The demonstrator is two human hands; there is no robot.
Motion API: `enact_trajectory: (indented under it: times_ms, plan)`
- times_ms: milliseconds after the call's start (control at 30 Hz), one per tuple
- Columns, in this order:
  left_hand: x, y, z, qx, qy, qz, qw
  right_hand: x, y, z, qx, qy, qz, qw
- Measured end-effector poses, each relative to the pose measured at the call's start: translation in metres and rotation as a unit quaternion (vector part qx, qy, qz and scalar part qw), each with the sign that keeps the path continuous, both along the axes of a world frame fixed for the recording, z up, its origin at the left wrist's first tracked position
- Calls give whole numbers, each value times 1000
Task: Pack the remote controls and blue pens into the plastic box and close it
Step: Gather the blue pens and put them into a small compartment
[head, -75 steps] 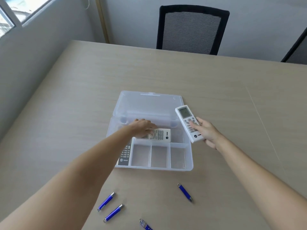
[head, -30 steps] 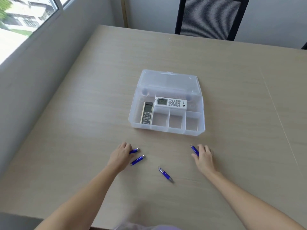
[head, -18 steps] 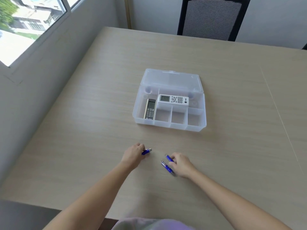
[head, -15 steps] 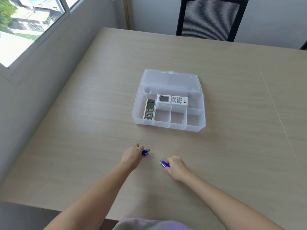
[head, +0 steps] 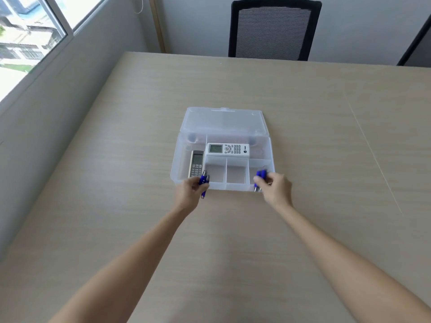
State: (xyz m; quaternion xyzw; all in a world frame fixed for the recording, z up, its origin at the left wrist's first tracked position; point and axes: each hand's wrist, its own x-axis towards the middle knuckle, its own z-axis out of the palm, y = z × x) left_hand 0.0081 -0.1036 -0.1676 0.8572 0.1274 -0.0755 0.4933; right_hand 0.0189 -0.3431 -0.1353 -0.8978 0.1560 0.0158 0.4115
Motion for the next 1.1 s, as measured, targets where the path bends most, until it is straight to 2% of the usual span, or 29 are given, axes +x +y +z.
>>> enact_trajectory:
  times_ms: [67, 167, 333, 400, 467, 633, 733, 800, 867, 967, 1100]
  plan:
    - [15, -12, 5, -51, 16, 43, 998, 30, -16, 2, 10, -15, -55, 998]
    - [31, -26, 1, -94, 54, 75, 991, 57, -23, -16, -33, 63, -87, 994]
    - [41, -34, -6, -96, 68, 101, 988, 69, -17, -43, -178, 211, -32, 961]
    - [43, -37, -7, -77, 66, 108, 989, 71, -13, -48, -233, 228, -13, 945]
    - [45, -42, -7, -49, 60, 104, 991, 75, -11, -47, -243, 234, -1, 941]
    - [53, -58, 3, -22, 43, 87, 995, 83, -17, -44, -157, 255, 34, 954]
    - [60, -70, 8, -18, 50, 52, 997, 75, -34, -46, -51, 120, 14, 991]
    - [68, -83, 13, -7, 68, -2, 998, 66, -50, -48, 15, 55, -11, 998]
    - [79, -100, 17, 25, 92, -61, 994, 63, -64, -53, 115, 82, -52, 989]
    - [96, -131, 18, 67, 139, -114, 981, 63, -78, -63, 271, 146, -81, 948]
    - [108, -161, 13, 187, 170, -135, 958, 63, -87, -70, 355, 163, -60, 919]
